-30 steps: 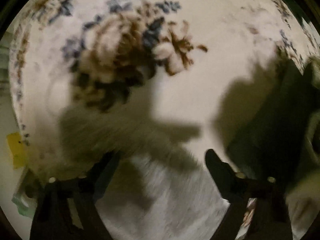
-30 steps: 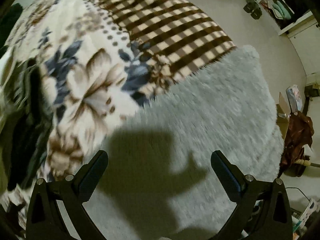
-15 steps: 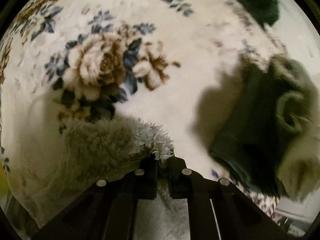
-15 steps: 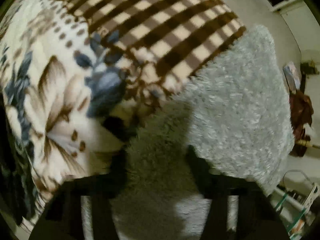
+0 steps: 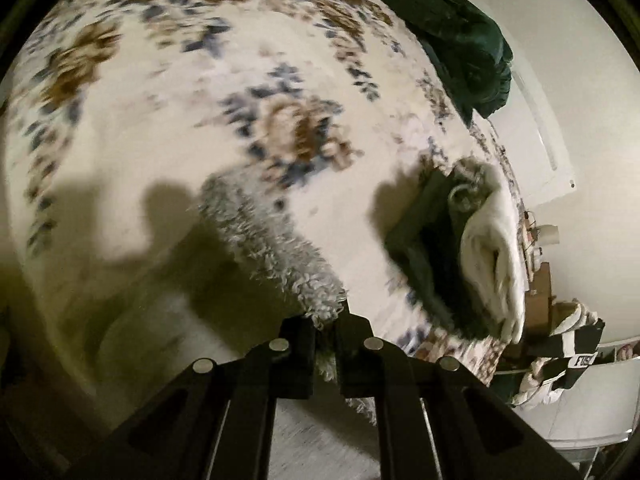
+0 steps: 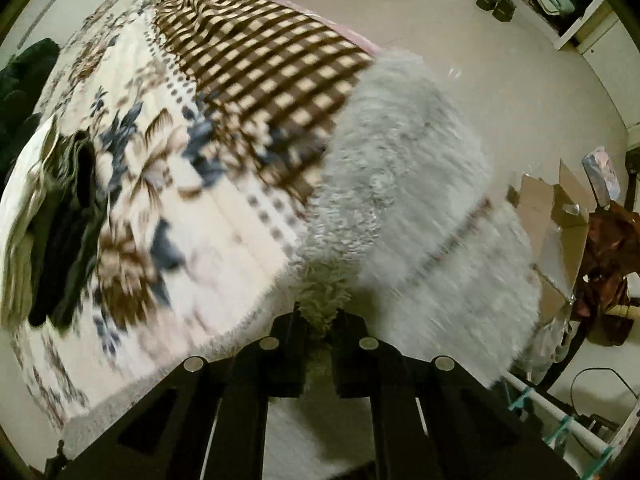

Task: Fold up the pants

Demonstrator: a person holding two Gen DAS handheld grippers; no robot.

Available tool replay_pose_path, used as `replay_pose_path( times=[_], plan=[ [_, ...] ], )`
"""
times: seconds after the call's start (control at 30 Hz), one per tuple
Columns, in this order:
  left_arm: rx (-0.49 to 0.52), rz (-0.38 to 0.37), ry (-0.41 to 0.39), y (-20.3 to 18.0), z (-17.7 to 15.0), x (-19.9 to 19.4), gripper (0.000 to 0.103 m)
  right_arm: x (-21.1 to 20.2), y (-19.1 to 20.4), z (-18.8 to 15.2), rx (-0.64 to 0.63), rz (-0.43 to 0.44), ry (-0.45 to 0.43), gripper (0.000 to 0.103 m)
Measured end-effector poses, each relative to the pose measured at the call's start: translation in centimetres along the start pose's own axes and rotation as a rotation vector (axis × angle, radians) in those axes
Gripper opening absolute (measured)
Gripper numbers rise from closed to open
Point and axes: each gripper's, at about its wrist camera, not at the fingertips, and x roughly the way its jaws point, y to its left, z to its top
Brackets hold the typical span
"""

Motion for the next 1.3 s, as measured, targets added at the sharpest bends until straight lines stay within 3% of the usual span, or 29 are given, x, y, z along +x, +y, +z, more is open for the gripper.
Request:
replay_pose_path(
  times=[0.23,0.5,0.6,0.63,0.7,0.73,0.77,0.83,0.87,0.9,0.97,1.03,1.23,1.27,1.3],
  plan=[
    [-0.068,0.089,0.014,8.7,-6.4,-2.1,0.005,1.4,-6.8,-6.8,-0.019,0.010,0.044,0.009],
    [-0.112,0.210,0.068,16.9,-10.8,0.5,0.005,6.3,-11.6,-13.0,-0.025,-0.042,0.094,0.009],
    [-0.092,0.212,0.090,18.1,-11.5,1.1,0.008,8.6,-12.5,-13.9,-0.008,-0.063,0.128,0.009],
    [-0.082,0.209,0.095,18.0,-11.4,1.2,0.008,9.2,-12.6,-14.0,-0.012,-0.058,0.147,0.011],
    [-0.060,0.201,0.105,17.2,-11.1,1.0,0.009,10.2,-13.1,-13.9,0.008,-0.021,0.179,0.029],
    [-0.044,0.201,0.099,16.6,-10.9,0.6,0.012,10.0,-13.7,-13.9,0.023,0.002,0.180,0.047],
    [-0.012,0.218,0.082,15.6,-10.8,0.1,0.022,9.7,-14.2,-13.9,0.037,0.022,0.170,0.062],
    [0.069,0.241,0.054,13.6,-10.7,-0.7,0.053,8.3,-15.8,-13.7,0.067,0.060,0.136,0.067],
    [0.119,0.252,0.043,12.2,-10.8,-1.0,0.081,7.5,-16.5,-13.5,0.081,0.071,0.112,0.068],
    [0.154,0.263,0.034,11.1,-10.9,-1.1,0.091,6.9,-17.0,-13.1,0.087,0.067,0.091,0.069],
    [0.238,0.265,0.019,8.4,-11.5,-1.2,0.091,5.3,-17.8,-11.9,0.086,0.057,0.022,0.079],
    [0.326,0.259,0.036,5.5,-12.6,-0.2,0.091,4.4,-17.6,-10.1,0.053,0.060,-0.037,0.080],
    [0.490,0.245,0.162,0.0,-17.9,5.3,0.091,7.4,-13.2,-4.1,-0.085,0.012,-0.073,0.080],
    [0.517,0.244,0.196,-0.9,-19.1,6.7,0.091,8.4,-12.6,-3.5,-0.116,-0.023,-0.071,0.077],
    [0.534,0.242,0.216,-1.6,-20.0,7.6,0.091,8.7,-12.5,-3.0,-0.127,-0.084,-0.088,0.065]
  ],
)
